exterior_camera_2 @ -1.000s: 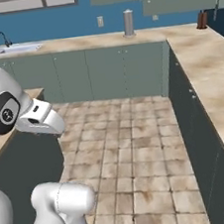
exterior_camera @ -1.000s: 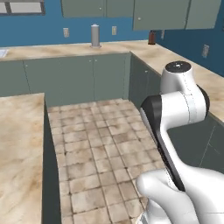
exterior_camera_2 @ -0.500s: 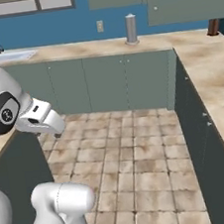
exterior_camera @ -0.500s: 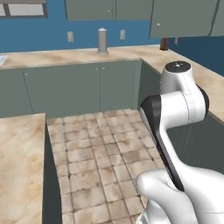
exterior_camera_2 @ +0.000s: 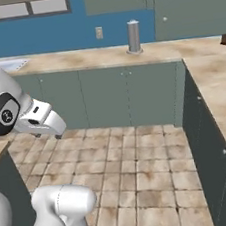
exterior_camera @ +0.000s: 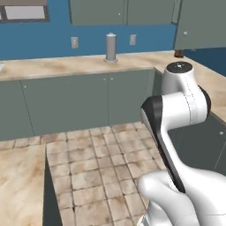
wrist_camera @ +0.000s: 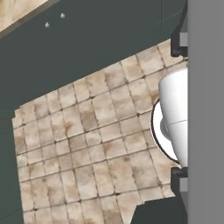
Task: There is a bowl on the dining counter. Grab a lemon wedge from the fridge and place it in the bowl. Then get the liquor bottle and glass cup from the cabinet and place them next to the bowl.
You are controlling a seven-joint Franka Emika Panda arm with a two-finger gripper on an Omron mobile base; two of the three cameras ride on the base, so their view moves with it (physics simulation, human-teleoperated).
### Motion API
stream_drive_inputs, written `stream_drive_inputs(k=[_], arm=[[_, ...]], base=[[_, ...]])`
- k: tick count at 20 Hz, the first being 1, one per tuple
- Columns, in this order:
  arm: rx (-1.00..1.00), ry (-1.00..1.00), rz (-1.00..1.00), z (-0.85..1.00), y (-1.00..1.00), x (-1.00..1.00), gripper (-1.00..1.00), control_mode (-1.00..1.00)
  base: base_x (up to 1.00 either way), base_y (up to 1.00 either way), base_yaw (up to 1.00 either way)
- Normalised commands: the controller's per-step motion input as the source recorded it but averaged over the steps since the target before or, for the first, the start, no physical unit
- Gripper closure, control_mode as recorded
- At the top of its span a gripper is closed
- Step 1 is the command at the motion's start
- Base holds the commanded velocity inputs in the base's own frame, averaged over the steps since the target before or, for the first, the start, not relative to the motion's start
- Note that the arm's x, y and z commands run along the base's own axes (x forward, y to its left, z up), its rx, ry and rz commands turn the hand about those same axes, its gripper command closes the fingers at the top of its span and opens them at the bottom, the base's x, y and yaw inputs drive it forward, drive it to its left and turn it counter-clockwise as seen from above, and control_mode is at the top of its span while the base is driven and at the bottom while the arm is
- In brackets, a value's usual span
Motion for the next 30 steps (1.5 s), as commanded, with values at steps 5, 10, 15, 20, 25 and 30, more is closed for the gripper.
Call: stream_drive_inputs(k=[5,10,15,20,25,30], arm=[[0.00,0.00,0.00,0.00,0.00,0.00,-1.00,1.00],[0.00,0.00,0.00,0.00,0.00,0.00,-1.00,1.00],[0.00,0.00,0.00,0.00,0.00,0.00,-1.00,1.00],[0.00,0.00,0.00,0.00,0.00,0.00,-1.00,1.00],[0.00,0.00,0.00,0.00,0.00,0.00,-1.00,1.00],[0.00,0.00,0.00,0.00,0.00,0.00,-1.00,1.00]], base=[[1.00,-0.01,0.00],[1.00,-0.01,0.00],[1.00,-0.04,0.00],[1.00,-0.09,-0.02],[1.00,-0.11,-0.16],[0.90,-0.13,-0.33]])
